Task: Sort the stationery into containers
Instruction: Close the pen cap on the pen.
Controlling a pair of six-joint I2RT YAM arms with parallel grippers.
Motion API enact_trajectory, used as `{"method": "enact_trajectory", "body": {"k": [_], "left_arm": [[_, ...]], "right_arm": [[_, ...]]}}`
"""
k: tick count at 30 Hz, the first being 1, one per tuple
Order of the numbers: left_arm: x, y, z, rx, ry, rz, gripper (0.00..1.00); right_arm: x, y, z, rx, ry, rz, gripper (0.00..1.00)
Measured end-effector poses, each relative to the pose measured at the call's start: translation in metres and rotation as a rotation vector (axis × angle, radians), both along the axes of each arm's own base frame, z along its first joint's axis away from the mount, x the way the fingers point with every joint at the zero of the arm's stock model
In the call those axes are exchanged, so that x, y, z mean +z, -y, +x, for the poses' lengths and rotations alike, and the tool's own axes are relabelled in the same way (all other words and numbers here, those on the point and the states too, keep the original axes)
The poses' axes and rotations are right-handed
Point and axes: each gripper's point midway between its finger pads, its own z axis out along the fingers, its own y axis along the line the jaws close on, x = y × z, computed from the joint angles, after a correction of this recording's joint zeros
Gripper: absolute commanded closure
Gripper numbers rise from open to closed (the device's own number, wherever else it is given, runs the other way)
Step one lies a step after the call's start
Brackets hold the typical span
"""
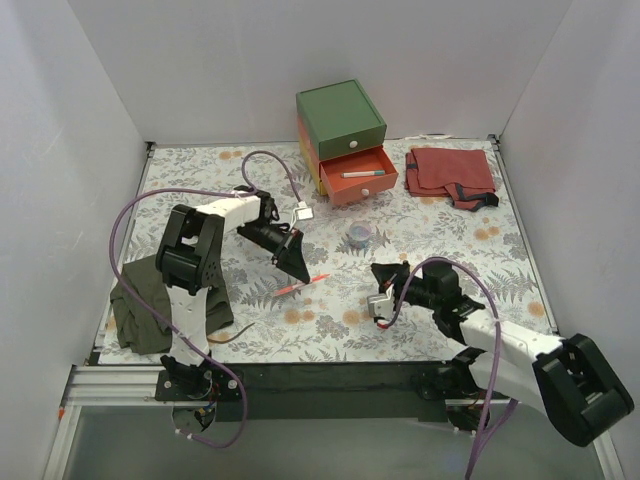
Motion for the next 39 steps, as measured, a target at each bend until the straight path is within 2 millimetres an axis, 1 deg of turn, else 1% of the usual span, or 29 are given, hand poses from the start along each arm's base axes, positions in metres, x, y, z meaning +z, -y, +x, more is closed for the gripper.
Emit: {"method": "enact_trajectory", "body": {"k": [2, 5, 9, 10, 17, 25, 30, 39], "left_arm": [[-0.002, 0.001, -0.001, 0.008, -0.032, -0.010, 1.00], [-0.009, 0.004, 0.000, 0.020, -0.082, -0.021, 1.00], [-0.015, 0.007, 0.000, 0.033, -0.126, -0.033, 1.00], [-0.016, 0.007, 0.001, 0.037, -0.136, -0.038, 1.00], [-0.015, 0.012, 0.005, 0.072, -0.199, -0.072, 1.00], [-0.025, 0.011, 0.008, 0.101, -0.272, -0.067, 1.00], [-0.025, 0.010, 0.010, 0.110, -0.288, -0.062, 1.00], [-0.026, 0.010, 0.014, 0.119, -0.299, -0.062, 1.00]], "right_arm": [[-0.001, -0.007, 0.004, 0.021, 0.022, 0.005, 0.99], [-0.006, -0.016, 0.009, 0.036, 0.039, 0.009, 0.99], [-0.011, -0.029, 0.012, 0.071, 0.056, 0.010, 0.99], [-0.010, -0.032, 0.012, 0.079, 0.064, 0.011, 0.99], [0.012, -0.056, 0.020, 0.135, 0.162, 0.033, 0.99], [0.016, -0.062, 0.017, 0.166, 0.206, 0.025, 0.99], [0.016, -0.064, 0.016, 0.180, 0.225, 0.014, 0.99], [0.003, -0.071, 0.010, 0.210, 0.204, -0.024, 0.99]]}}
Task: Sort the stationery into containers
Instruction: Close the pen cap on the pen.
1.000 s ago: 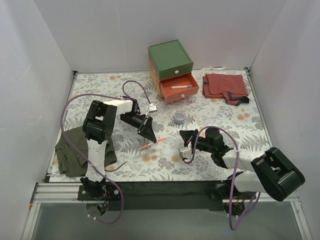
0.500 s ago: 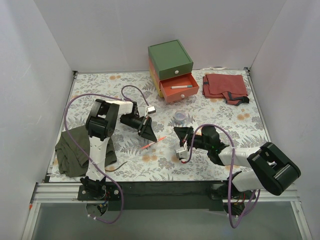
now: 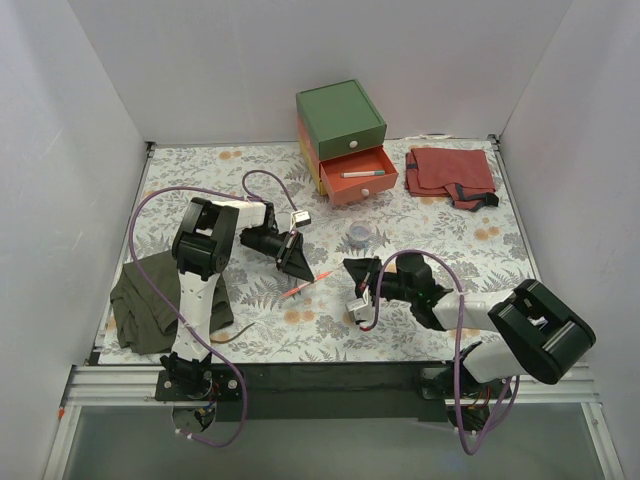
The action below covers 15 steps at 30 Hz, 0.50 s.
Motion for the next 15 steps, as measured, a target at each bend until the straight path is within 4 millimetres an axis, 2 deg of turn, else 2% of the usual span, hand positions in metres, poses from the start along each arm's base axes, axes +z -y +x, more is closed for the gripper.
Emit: {"method": "enact_trajectory", "body": {"k": [15], "left_arm": [[0.0001, 0.0000, 0.0000, 0.000, -0.001, 0.000, 1.00]], "right_arm": [[-0.0077, -0.0093, 0.0013, 0.003, -0.023, -0.032, 0.99]]}}
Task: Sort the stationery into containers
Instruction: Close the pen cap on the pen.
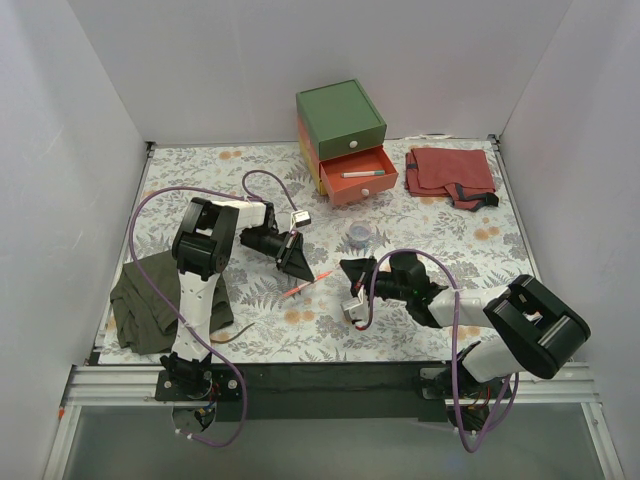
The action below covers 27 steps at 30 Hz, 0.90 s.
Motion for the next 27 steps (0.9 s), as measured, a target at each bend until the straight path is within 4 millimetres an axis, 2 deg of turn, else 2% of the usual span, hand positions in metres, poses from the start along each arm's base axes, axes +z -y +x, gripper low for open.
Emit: {"method": "enact_trajectory", "body": {"k": [9, 19, 27], "left_arm": [[-0.002, 0.000, 0.000, 0.000, -0.006, 0.002, 1.00], [-0.013, 0.000, 0.000, 0.001, -0.041, 0.014, 1.00], [-0.013, 0.000, 0.000, 0.001, -0.041, 0.014, 1.00]], "right_arm": [[0.000, -0.002, 0.000, 0.009, -0.007, -0.006, 0.99], [-0.010, -0.004, -0.004, 0.029, -0.037, -0.039, 0.99], [-0.013, -0.007, -0.006, 0.048, -0.052, -0.054, 0.99]]}}
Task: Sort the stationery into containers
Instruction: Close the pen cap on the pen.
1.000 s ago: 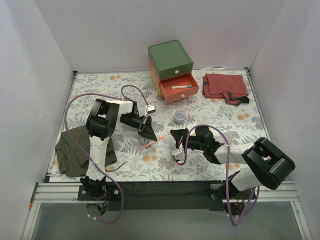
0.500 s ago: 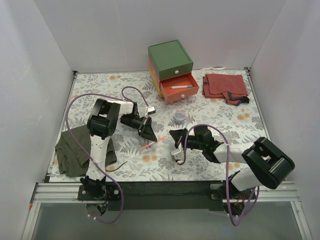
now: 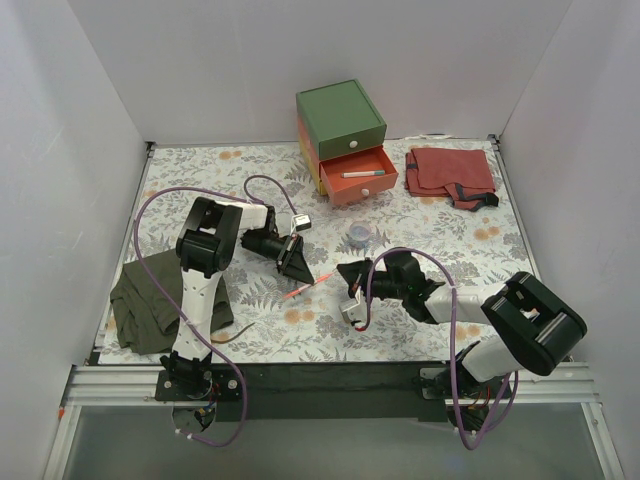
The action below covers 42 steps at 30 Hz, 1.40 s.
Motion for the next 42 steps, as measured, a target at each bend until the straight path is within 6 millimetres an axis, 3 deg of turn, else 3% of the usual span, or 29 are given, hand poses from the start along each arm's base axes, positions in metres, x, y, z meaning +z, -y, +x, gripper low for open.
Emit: {"method": "enact_trajectory", "body": {"k": [17, 29, 42], "left_arm": [[-0.002, 0.001, 0.002, 0.000, -0.004, 0.001, 1.00], [-0.009, 0.009, 0.024, 0.000, 0.000, 0.004, 1.00], [-0.012, 0.013, 0.025, -0.019, 0.011, 0.013, 1.00]], "right_arm": [[-0.003, -0.008, -0.005, 0.036, -0.020, -0.011, 0.99], [-0.010, -0.006, 0.006, -0.027, -0.043, -0.039, 0.99], [-0.016, -0.011, 0.012, -0.080, -0.107, -0.046, 0.99]]}}
